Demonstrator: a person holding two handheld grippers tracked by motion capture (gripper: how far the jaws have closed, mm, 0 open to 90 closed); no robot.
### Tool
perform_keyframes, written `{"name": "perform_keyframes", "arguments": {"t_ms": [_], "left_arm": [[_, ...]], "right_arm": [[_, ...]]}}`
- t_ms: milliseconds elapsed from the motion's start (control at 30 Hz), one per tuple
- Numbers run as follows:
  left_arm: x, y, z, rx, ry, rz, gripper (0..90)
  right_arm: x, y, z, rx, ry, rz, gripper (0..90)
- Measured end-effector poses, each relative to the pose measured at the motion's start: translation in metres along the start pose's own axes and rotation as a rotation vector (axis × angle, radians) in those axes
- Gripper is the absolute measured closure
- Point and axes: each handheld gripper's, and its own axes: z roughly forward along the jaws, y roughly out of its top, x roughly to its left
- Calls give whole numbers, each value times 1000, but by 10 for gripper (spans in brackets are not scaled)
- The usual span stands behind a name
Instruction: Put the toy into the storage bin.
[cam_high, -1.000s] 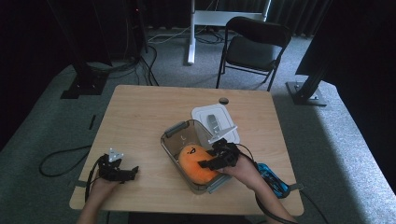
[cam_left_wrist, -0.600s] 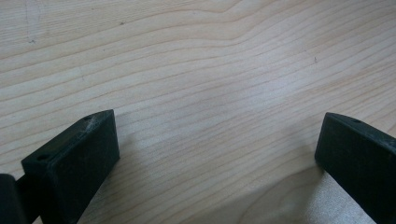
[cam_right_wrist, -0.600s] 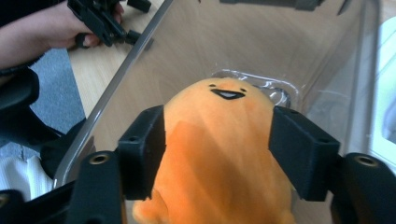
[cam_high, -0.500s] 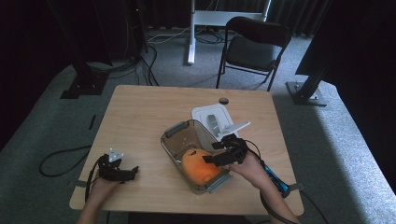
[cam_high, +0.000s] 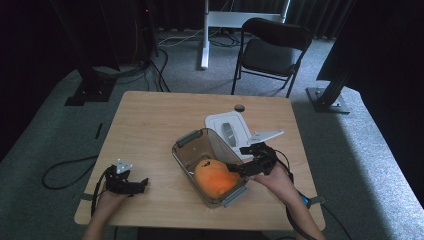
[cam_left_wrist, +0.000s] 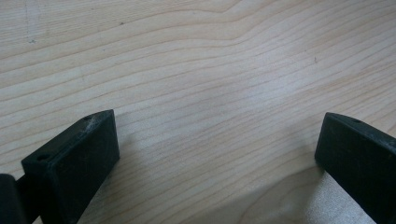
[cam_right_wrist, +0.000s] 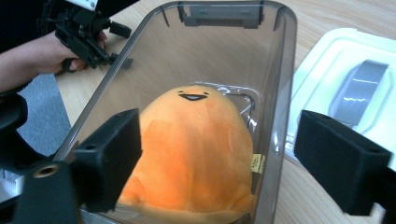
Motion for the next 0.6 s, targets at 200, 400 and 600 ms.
{"name": "perform_keyframes", "arguments": {"t_ms": [200, 400, 600], "left_arm": [[0, 0, 0, 0, 1, 1, 1], [0, 0, 0, -1, 1, 1, 1], [0, 0, 0, -2, 1, 0, 1]], "right_arm": [[-6, -8, -5, -11, -32, 25, 137], [-16, -17, -10, -18, -51, 67, 144], [-26, -35, -17, -13, -138, 90, 145]]}}
